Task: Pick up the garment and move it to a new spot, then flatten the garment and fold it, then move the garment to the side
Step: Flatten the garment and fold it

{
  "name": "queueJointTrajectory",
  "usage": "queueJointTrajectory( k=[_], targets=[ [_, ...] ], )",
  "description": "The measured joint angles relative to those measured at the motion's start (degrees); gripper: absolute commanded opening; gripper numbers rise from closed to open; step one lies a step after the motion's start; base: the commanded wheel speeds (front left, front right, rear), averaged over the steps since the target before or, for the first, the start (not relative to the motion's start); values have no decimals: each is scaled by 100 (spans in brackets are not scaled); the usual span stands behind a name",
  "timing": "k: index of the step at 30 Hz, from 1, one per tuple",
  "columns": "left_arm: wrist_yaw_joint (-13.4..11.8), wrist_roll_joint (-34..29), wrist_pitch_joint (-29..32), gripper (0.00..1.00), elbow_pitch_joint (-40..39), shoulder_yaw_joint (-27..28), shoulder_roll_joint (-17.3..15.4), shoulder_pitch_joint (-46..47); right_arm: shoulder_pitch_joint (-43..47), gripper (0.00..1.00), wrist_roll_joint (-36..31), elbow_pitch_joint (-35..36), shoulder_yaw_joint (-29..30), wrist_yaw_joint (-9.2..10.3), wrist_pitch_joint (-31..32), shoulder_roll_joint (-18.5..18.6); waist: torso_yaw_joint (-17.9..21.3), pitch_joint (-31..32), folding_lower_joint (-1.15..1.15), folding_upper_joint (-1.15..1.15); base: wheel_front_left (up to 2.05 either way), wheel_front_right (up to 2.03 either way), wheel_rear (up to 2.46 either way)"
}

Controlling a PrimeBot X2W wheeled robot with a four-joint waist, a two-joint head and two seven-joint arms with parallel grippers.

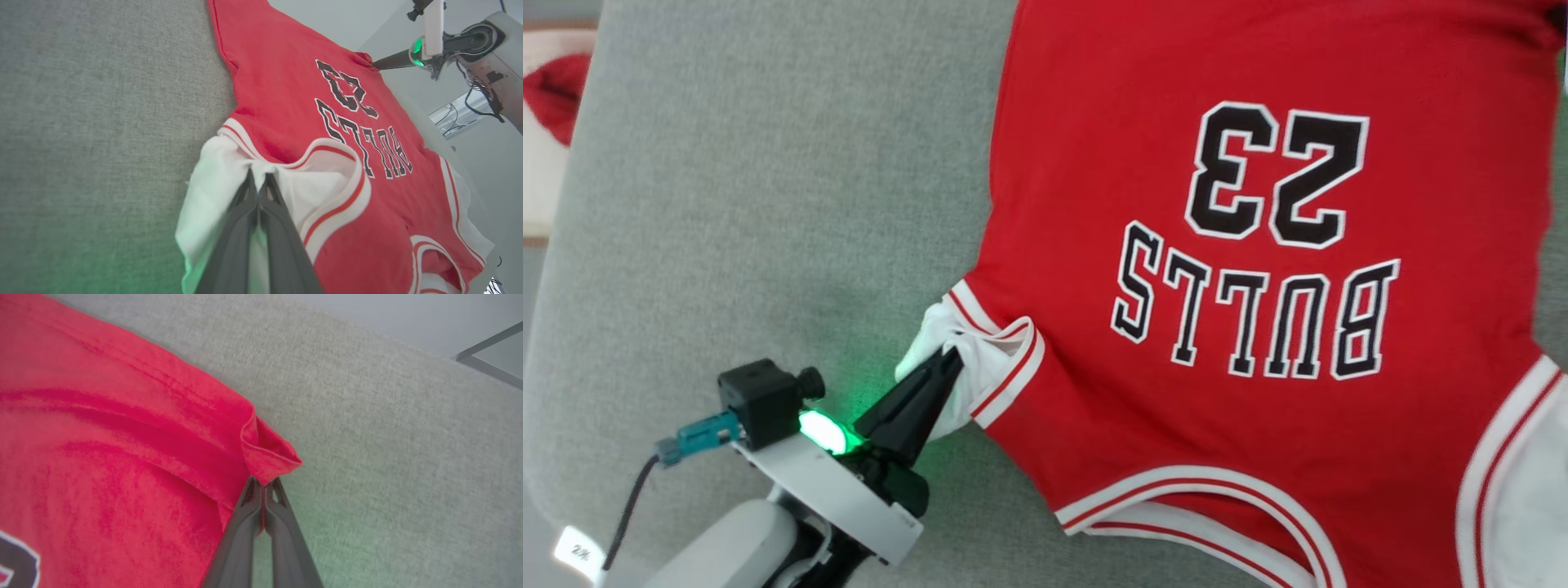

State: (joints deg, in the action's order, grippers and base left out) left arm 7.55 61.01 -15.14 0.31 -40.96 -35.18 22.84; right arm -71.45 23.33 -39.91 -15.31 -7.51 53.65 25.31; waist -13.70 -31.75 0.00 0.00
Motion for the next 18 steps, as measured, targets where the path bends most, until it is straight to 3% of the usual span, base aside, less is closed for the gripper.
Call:
queueJointTrajectory(
  k=[9,13,18],
  targets=[
    [-52,-82,5,0,26,152,-337,-322,1755,0,1223,1878,-511,-1,-119,1027,386,549,0,0,0,0,0],
    [-156,-45,33,0,3,193,-486,-520,2775,0,1533,2761,-408,-1,-68,1391,607,820,0,0,0,0,0],
    [-290,47,55,0,-107,249,-645,-727,4045,0,1642,3689,18,-1,-18,1512,899,1164,0,0,0,0,0]
  ],
)
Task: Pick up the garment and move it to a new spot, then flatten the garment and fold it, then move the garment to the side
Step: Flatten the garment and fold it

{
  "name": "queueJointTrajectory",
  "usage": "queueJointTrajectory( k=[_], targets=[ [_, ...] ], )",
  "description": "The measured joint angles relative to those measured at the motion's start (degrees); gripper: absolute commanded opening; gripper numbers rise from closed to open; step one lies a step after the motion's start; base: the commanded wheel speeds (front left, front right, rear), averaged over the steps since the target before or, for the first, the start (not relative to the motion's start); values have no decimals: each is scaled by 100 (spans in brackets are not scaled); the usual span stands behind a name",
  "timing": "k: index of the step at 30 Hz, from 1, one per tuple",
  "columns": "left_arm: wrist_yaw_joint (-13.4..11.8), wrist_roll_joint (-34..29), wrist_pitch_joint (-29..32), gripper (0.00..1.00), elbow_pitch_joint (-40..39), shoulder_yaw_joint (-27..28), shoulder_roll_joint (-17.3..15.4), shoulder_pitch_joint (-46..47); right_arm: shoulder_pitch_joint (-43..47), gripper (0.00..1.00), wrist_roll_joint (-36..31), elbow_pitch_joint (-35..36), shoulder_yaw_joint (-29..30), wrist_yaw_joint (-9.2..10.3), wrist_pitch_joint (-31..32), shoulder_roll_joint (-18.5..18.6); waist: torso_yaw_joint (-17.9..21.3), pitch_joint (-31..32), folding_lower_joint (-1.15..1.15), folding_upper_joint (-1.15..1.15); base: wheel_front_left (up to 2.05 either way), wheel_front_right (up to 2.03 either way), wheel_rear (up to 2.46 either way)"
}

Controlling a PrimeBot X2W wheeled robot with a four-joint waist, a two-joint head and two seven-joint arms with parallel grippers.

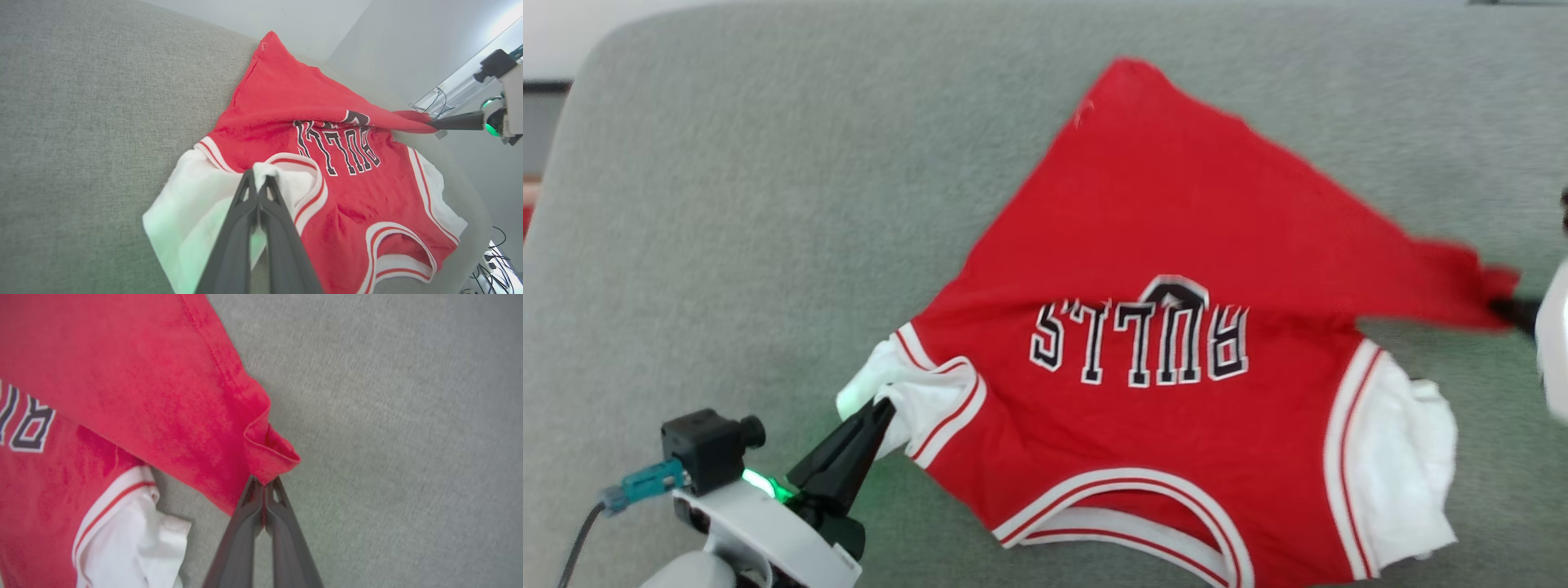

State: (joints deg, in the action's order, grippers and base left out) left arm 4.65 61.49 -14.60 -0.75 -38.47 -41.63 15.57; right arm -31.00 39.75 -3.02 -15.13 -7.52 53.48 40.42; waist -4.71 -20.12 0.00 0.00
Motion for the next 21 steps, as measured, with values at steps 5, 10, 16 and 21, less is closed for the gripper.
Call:
queueJointTrajectory(
  k=[5,10,16,21],
  targets=[
    [-153,55,30,0,-135,49,-166,-220,1343,0,-15,787,498,0,124,-109,314,286,0,0,0,0,0],
    [-288,67,38,0,-269,98,-320,-422,2694,0,-147,1534,920,0,323,-427,639,466,0,0,0,0,0],
    [-364,86,44,0,-381,126,-419,-534,3799,0,-350,2137,1103,0,460,-992,950,552,0,0,0,0,0],
    [-402,86,91,0,-445,143,-501,-541,4108,0,-500,2270,962,0,476,-1252,1116,520,0,0,0,0,0]
  ],
)
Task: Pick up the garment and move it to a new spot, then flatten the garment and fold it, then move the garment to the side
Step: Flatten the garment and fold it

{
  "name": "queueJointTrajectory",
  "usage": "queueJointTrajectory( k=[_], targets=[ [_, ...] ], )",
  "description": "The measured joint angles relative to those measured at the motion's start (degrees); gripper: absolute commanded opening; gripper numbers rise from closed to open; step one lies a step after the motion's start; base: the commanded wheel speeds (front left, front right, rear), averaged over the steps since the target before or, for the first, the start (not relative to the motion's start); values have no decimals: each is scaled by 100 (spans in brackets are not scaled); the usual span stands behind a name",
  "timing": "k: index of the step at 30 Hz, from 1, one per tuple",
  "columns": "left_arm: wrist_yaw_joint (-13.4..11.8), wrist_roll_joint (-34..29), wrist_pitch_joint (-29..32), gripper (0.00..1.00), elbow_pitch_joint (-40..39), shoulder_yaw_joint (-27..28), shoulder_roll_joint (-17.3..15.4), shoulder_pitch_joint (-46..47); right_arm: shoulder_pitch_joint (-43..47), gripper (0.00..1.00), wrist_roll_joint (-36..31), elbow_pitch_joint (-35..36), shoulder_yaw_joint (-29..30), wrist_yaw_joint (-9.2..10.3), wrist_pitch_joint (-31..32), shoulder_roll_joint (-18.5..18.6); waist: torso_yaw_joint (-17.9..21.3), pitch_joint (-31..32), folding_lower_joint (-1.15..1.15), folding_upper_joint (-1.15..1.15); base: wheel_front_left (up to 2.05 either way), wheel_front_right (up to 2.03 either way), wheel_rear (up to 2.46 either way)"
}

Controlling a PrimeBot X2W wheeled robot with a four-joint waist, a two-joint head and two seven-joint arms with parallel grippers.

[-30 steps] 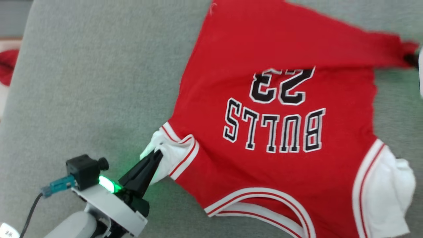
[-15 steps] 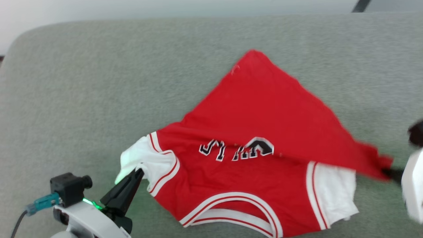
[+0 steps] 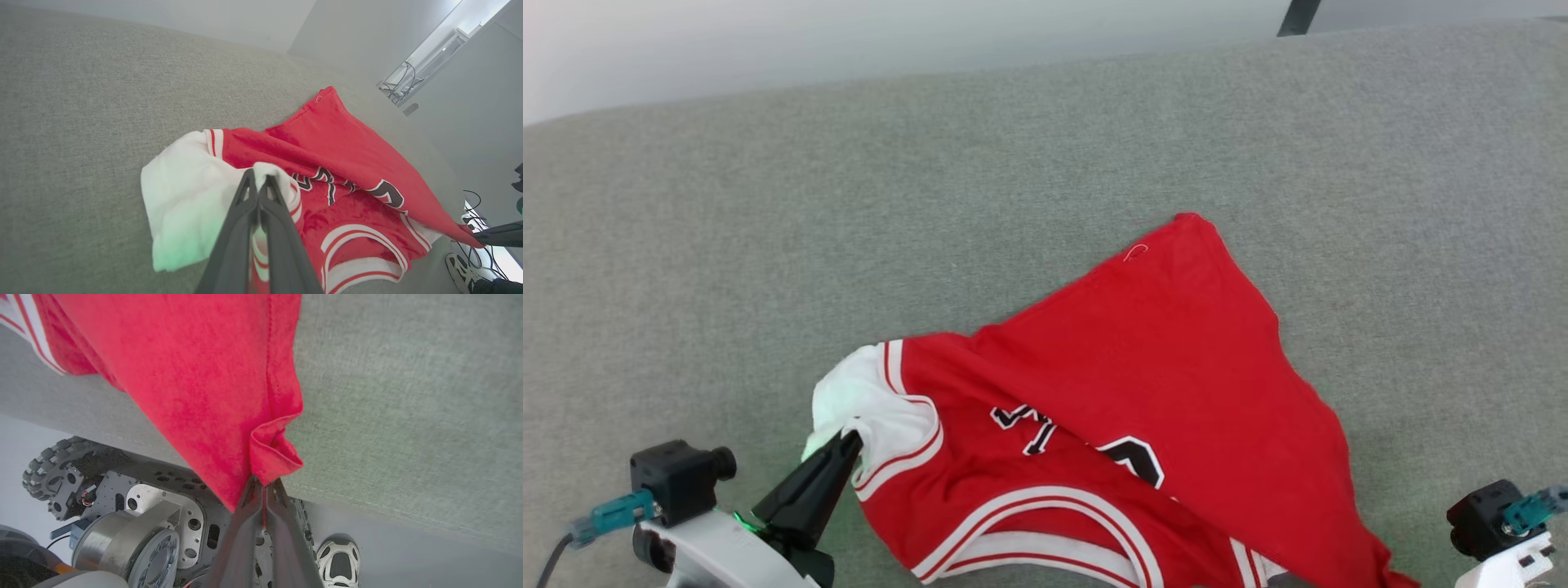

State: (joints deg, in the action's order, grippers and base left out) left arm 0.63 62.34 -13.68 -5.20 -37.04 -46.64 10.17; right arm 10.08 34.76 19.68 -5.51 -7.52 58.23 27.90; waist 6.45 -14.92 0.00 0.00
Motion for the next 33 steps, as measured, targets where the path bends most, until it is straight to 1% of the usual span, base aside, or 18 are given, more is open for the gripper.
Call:
queueJointTrajectory(
  k=[2,3,4,5,9,12,15,18,20,24,28,33],
  targets=[
    [-14,-4,14,0,-5,-2,-27,2,-7,0,-100,18,-5,0,-153,-67,34,-22,0,0,0,0,0],
    [-16,-5,14,0,-11,-2,-40,3,-41,27,-169,12,31,0,-249,-116,46,-32,0,0,0,0,0],
    [-20,-5,31,0,-18,-1,-42,5,-69,58,-216,1,47,0,-314,-133,55,-42,0,0,0,0,0],
    [-22,-5,31,0,-23,-1,-42,7,-82,100,-289,0,67,0,-366,-131,59,-49,0,0,0,0,0],
    [-47,-5,30,0,-46,5,-41,10,-166,100,-370,221,347,0,-465,-136,32,-59,0,0,0,0,0],
    [-47,-5,21,0,-63,10,-9,10,-296,100,-402,548,648,0,-443,-44,-14,-63,0,0,0,0,0],
    [-44,-23,4,0,-74,-4,73,13,-692,100,-458,790,860,0,-478,127,-78,-66,0,0,0,0,0],
    [-11,-47,4,0,-73,-26,146,74,-1332,100,-636,793,809,0,-622,300,-161,-91,0,0,0,0,0],
    [14,-68,5,0,-63,-44,198,160,-1818,100,-788,648,603,0,-693,387,-233,-124,0,0,0,0,0],
    [91,-146,34,0,-41,-85,305,354,-2789,100,-753,155,33,0,-706,236,-408,-227,0,0,0,0,0],
    [181,-214,40,0,20,-130,453,555,-3665,100,-654,-599,-417,0,-644,146,-624,-374,0,0,0,0,0],
    [322,-310,22,0,168,-226,692,762,-4467,100,-632,-1553,-976,0,-581,191,-913,-625,0,0,0,0,0]
  ],
)
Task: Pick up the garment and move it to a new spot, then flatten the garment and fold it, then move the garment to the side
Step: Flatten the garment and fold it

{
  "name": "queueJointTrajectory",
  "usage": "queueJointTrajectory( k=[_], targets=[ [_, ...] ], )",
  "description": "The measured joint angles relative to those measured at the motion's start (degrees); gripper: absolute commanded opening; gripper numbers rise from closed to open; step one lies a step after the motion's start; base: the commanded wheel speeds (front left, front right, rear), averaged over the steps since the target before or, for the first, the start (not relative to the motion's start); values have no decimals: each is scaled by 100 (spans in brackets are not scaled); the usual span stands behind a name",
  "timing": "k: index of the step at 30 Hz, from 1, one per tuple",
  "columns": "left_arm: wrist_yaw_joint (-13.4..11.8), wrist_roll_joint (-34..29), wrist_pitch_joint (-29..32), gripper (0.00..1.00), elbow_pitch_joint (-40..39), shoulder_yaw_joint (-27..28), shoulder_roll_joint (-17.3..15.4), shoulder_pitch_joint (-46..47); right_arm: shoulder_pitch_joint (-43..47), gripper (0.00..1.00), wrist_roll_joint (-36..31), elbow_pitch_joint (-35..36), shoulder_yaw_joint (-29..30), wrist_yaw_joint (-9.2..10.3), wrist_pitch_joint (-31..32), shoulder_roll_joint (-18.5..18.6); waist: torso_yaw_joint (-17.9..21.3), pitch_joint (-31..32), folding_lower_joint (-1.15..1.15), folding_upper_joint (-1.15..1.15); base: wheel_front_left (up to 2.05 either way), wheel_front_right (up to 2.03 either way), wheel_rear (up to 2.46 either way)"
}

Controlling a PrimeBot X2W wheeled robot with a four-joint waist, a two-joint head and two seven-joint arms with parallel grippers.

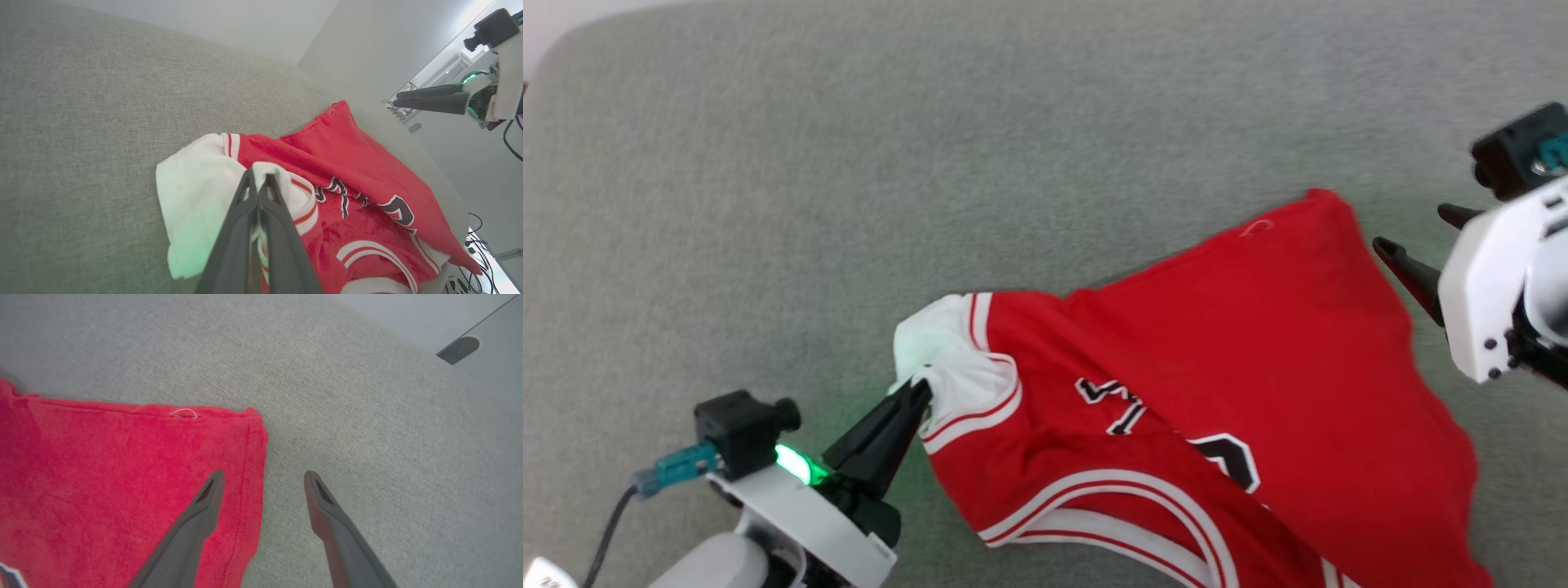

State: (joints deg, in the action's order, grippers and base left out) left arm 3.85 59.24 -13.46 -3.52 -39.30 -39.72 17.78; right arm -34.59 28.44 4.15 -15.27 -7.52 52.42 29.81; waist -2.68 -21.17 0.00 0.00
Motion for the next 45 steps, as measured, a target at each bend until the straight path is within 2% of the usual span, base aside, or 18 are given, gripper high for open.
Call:
queueJointTrajectory(
  k=[7,14,15,16,17,21,26,34,37,40,45],
  targets=[
    [182,-149,-26,0,299,-156,368,470,-653,100,-38,-1115,-669,0,30,122,-357,-429,0,0,0,0,0],
    [298,-231,-68,0,560,-309,644,806,-879,100,116,-1479,-1003,-1,-154,358,-653,-683,0,0,0,0,0],
    [309,-231,-76,0,590,-318,658,829,-913,67,162,-1513,-1050,-1,-158,382,-686,-713,0,0,0,0,0],
    [322,-230,-77,0,615,-327,665,846,-948,40,209,-1543,-1073,0,-142,402,-714,-738,0,0,0,0,0],
    [324,-230,-87,0,649,-333,666,861,-982,1,257,-1550,-1125,1,-116,436,-736,-757,0,0,0,0,0],
    [330,-224,-118,0,725,-343,666,878,-1071,0,372,-1622,-1237,4,-193,432,-740,-737,0,0,0,0,0],
    [349,-244,-131,0,781,-322,608,886,-1042,0,489,-1867,-1178,1,-717,229,-655,-591,0,0,0,0,0],
    [353,-380,-26,0,839,-164,65,1167,-1099,0,579,-2458,-82,0,-2104,-432,-427,-297,0,0,0,0,0],
    [354,-491,141,0,856,-67,-78,1618,-1348,0,501,-2669,375,0,-2487,-622,-303,-219,0,0,0,0,0],
    [354,-476,355,0,942,76,-80,2326,-1752,0,437,-2918,859,0,-2805,-848,-182,-185,0,0,0,0,0],
    [355,-65,646,0,1508,388,185,3919,-2827,0,30,-3396,1675,0,-3356,-1154,-36,-286,0,0,0,0,0]
  ],
)
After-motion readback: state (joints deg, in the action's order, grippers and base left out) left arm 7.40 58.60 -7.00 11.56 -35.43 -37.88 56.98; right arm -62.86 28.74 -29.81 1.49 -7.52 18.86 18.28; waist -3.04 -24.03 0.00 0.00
